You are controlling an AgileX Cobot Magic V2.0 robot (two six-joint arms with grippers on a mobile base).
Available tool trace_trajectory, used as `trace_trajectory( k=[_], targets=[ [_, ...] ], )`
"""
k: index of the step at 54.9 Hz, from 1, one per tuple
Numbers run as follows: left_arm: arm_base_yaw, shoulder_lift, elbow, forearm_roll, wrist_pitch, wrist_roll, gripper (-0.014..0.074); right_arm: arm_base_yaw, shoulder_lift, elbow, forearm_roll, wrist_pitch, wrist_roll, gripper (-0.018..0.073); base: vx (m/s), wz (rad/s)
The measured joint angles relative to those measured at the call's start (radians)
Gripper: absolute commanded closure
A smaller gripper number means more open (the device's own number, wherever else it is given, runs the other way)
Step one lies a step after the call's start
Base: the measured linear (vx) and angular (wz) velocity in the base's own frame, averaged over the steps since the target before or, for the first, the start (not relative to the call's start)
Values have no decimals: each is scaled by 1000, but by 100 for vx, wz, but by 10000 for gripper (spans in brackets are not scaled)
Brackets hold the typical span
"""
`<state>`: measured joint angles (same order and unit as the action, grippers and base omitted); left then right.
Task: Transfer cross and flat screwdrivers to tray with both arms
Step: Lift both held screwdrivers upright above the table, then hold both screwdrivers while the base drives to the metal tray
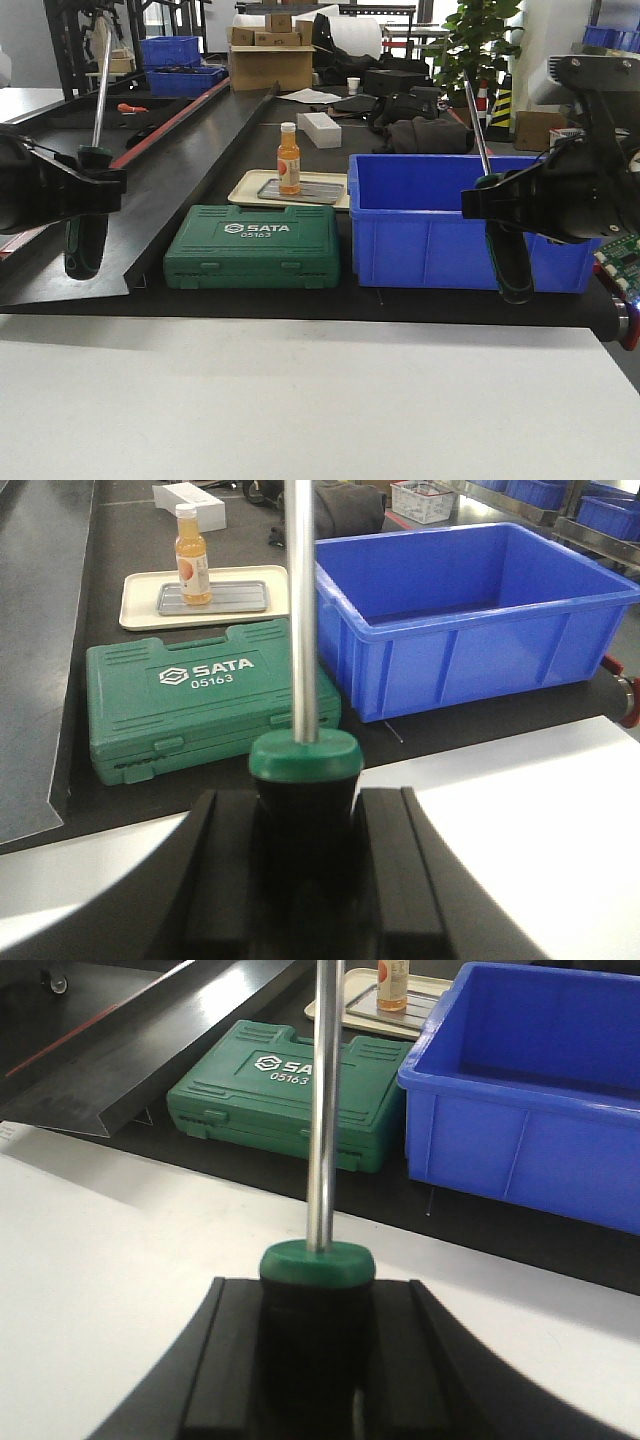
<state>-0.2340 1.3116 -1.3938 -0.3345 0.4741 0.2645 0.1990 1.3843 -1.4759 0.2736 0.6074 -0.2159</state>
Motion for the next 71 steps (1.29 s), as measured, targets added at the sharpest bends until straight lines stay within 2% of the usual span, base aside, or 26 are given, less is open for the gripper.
trace_trajectory(
  k=[32,71],
  targets=[
    [0,0,0,1,0,0,594,0,0,0,1,-3,-1,567,-4,-2],
    [0,1,0,1,0,0,594,0,0,0,4,-4,-1,566,-24,-14]
  ],
)
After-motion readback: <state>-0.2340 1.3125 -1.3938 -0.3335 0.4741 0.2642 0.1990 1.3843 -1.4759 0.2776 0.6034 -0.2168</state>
